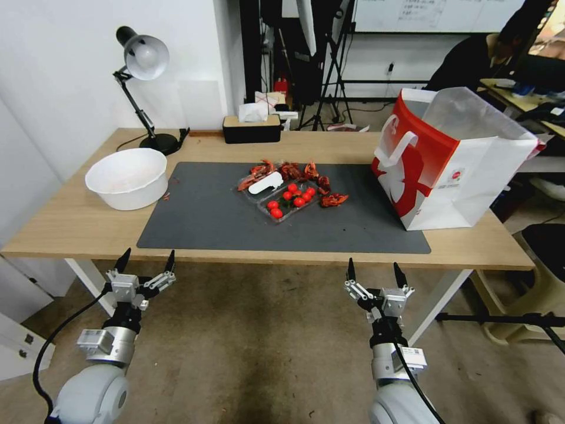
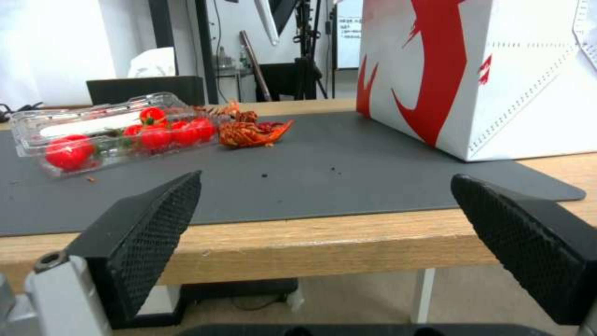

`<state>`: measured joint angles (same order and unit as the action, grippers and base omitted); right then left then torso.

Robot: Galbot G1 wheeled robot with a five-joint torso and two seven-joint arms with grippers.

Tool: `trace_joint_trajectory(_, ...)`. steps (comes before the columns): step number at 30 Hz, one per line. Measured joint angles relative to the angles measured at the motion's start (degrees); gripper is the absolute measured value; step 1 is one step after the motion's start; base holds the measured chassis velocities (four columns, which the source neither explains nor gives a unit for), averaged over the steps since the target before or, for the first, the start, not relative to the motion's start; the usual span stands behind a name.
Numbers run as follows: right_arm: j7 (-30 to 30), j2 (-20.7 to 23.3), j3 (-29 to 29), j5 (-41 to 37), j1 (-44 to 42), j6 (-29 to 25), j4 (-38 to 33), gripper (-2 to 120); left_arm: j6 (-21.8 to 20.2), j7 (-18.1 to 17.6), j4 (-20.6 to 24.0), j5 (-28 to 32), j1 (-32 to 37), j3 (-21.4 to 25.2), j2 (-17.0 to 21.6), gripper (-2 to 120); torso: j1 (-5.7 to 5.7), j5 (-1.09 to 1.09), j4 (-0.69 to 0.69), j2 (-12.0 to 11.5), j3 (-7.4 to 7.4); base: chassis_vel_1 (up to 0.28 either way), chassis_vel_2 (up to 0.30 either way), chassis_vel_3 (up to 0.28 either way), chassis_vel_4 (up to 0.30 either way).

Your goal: Pick up the trash from the table and place it into the takeout bag.

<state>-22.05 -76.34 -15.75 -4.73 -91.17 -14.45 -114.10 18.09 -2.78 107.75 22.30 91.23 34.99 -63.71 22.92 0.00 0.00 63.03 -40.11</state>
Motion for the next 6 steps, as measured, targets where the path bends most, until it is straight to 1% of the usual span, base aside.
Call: trace_joint_trajectory(6, 0.0, 0.0, 0.0, 0.0, 0.0, 0.0, 0.0, 100, 0.0, 0.0, 0.0, 0.0, 0.0, 0.0, 0.0, 100, 0.00, 0.00, 0.00, 0.0, 0.00, 0.000, 0.000, 0.000, 0.000)
